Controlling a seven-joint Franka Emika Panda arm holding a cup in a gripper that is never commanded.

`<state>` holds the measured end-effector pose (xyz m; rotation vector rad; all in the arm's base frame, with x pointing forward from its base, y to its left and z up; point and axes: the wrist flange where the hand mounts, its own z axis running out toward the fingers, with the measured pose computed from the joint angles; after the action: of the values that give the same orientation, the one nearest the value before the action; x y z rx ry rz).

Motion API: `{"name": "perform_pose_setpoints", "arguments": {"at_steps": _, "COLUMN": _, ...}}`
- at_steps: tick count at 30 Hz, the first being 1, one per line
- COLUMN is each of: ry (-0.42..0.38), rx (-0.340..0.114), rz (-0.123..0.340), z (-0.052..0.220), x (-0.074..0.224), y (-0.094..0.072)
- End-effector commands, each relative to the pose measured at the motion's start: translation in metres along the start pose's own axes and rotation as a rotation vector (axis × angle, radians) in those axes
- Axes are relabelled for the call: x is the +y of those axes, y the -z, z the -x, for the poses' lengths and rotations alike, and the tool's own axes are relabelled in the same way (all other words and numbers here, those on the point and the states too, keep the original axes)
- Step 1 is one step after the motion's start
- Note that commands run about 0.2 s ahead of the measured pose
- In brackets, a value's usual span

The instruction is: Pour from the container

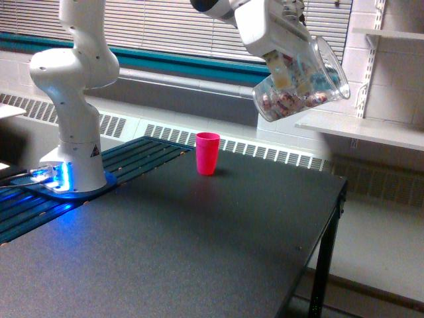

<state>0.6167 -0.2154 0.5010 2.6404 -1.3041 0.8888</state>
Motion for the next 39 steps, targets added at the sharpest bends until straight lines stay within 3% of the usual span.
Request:
{"name": "perform_pose_setpoints", "arguments": {"at_steps": 1, "ry": -0.035, "rx": 0.013, "rz": 0.036, "z": -0.014, "x": 0.027, "y": -0.006}}
{"name": "perform_pose_setpoints", "arguments": {"at_steps": 16, "ry": 0.004, "rx": 0.019, "rz": 0.029, "z": 0.011, "x": 0.024, "y": -0.003}}
{"name": "perform_pose_setpoints", "arguments": {"at_steps": 39, "ry": 0.206, "rx": 0.030, "rz": -0.021, "z": 0.115, "x": -0.008, "y": 0.019}}
